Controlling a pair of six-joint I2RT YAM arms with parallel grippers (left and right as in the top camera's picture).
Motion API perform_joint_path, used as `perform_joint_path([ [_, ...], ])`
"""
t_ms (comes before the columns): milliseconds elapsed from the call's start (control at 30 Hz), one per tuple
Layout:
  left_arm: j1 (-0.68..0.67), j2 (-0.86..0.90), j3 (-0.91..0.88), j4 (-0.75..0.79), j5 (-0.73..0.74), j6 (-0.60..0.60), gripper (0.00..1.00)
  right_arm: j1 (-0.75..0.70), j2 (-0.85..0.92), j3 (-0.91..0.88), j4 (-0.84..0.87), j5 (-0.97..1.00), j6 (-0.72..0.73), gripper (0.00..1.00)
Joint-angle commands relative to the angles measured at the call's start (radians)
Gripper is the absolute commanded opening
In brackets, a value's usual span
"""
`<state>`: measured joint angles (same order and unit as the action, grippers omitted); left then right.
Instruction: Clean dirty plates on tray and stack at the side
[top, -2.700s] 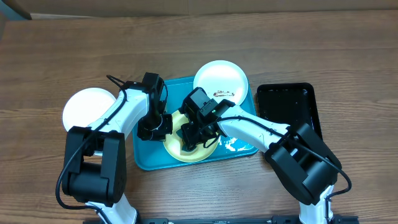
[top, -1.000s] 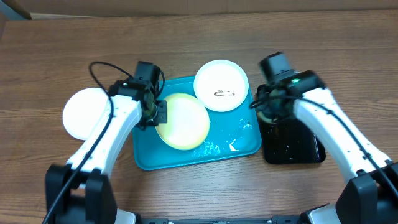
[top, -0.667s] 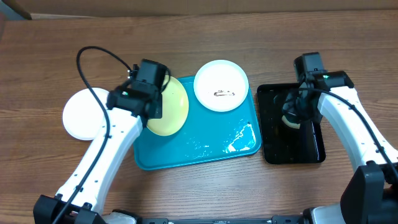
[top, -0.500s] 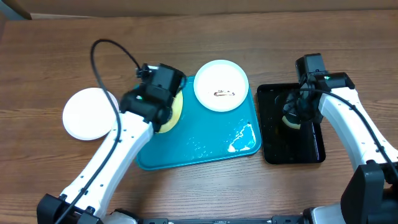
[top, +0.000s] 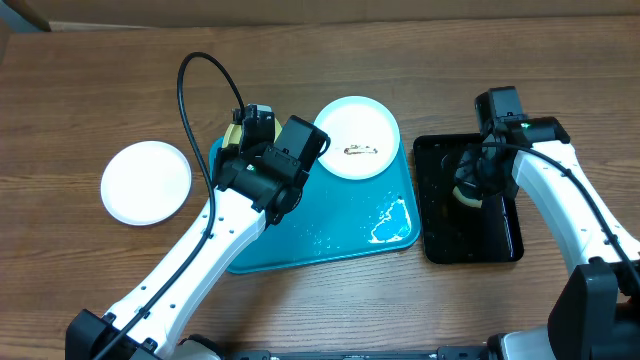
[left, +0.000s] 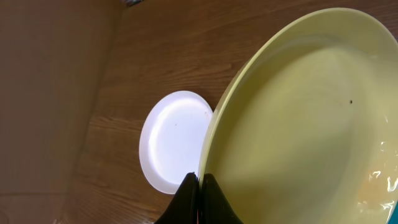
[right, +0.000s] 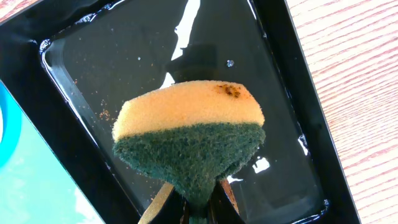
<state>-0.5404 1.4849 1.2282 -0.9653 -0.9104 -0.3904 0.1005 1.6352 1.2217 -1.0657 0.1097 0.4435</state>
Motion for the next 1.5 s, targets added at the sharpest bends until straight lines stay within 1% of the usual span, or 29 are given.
perform_joint_path([
  [0,-0.003,-0.023,0.019,0.000,-0.043,-0.031,0.04,-0.001,-0.018,-0.006,0.004,0.001,-0.007,0.04],
  [467,-0.003,-0.023,0.019,-0.003,-0.074,-0.034,0.04,-0.001,-0.018,-0.006,0.001,0.001,-0.007,0.04],
  [667,-0.003,-0.023,0.019,-0.005,-0.130,-0.037,0.04,-0.001,-0.018,-0.006,0.001,0.001,-0.006,0.04],
  [900,-0.003,-0.023,0.019,-0.005,-0.252,-0.037,0.04,-0.001,-0.018,-0.006,0.000,0.001,-0.006,0.04],
  [1133,-0.003,-0.023,0.019,-0.003,-0.260,-0.042,0.04,-0.001,-0.018,-0.006,-0.002,0.001,-0.006,0.04],
  [1267,0.010,-0.023,0.019,-0.003,-0.196,-0.044,0.04,-0.001,-0.018,-0.006,-0.003,0.001,-0.006,0.04],
  [1367,0.059,-0.023,0.019,-0.003,-0.072,-0.042,0.04,-0.001,-0.018,-0.006,-0.008,0.001,-0.007,0.04],
  [1467,0.151,-0.023,0.020,-0.003,0.069,-0.035,0.04,-0.001,-0.018,-0.006,-0.013,0.001,-0.007,0.04],
])
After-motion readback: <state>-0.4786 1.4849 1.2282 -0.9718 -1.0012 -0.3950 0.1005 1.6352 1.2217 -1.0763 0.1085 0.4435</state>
